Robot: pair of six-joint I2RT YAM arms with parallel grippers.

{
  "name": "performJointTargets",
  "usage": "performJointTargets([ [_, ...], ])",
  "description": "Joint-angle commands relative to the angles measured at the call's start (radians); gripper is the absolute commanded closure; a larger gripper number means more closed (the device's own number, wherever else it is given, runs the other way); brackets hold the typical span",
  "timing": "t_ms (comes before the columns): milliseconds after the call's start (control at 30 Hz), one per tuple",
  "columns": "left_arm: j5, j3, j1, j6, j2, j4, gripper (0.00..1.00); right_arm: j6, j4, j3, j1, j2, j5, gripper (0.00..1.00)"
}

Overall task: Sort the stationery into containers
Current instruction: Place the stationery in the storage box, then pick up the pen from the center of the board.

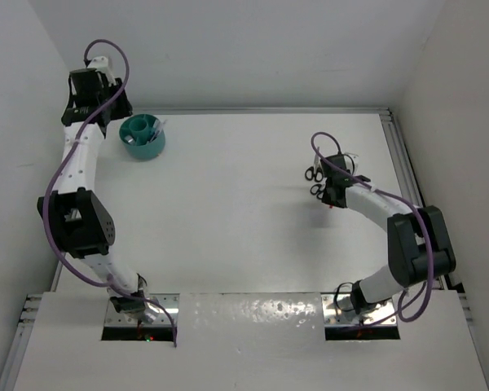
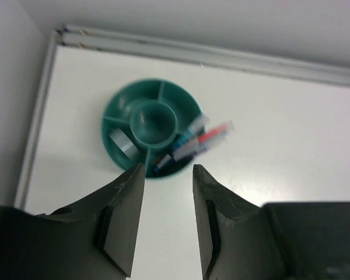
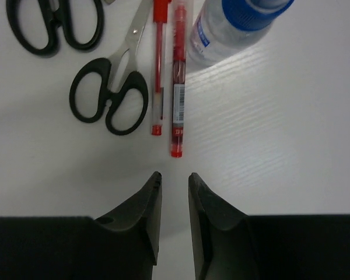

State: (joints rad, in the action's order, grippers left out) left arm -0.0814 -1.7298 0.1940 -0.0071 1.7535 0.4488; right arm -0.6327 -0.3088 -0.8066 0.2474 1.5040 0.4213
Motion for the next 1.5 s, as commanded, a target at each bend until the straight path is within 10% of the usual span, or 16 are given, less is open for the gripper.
performJointTargets([
  [0,-0.155,0.05,-0.013,0.027,-0.046,0.088,0.64,-0.007,0.01,-0.084,-0.033,0.048,0.068,0.76],
  [1200,-0.15,0.139,-0.047,-0.114,-0.127,0.074,0.64,-0.019,0.059,-0.118,-0.128,0.277,-0.122,0.79],
  [1467,-0.152,0.154,-0.054,-0.119,-0.175,0.073,0.64,-0.03,0.022,-0.094,-0.086,0.256,-0.072,1.0],
])
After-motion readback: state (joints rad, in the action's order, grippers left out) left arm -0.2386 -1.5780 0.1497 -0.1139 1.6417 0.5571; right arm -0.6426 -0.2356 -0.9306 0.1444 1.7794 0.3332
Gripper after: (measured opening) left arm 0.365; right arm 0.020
